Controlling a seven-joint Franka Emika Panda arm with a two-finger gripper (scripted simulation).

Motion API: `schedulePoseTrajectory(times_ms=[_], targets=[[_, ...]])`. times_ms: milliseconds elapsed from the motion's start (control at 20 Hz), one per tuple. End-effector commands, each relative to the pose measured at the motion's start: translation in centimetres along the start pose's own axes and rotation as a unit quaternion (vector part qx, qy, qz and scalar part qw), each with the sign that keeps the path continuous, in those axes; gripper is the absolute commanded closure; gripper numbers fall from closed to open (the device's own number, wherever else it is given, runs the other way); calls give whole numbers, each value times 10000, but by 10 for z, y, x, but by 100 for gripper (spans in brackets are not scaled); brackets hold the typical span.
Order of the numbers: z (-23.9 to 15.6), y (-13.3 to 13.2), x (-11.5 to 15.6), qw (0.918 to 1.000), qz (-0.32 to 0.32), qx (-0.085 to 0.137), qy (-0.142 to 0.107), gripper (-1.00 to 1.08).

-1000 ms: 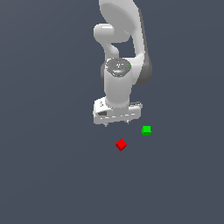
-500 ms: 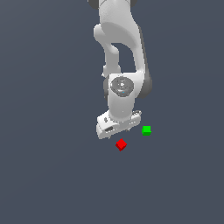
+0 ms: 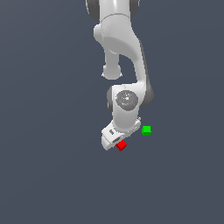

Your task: Stack the red cube on top of the green cube.

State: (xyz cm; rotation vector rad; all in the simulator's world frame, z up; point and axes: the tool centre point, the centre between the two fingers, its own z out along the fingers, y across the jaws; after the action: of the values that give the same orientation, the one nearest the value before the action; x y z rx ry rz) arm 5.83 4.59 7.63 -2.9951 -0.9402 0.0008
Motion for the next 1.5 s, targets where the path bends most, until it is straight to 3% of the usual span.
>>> schedulePoseTrajectory(times_ms=[0, 650, 1150, 1450], targets=[[5, 0, 4, 9999, -155, -8, 1, -92], [8, -1, 5, 9998, -216, -12, -2, -92], [51, -2, 4, 9998, -209, -13, -2, -92], [56, -1, 5, 9998, -206, -13, -2, -92]])
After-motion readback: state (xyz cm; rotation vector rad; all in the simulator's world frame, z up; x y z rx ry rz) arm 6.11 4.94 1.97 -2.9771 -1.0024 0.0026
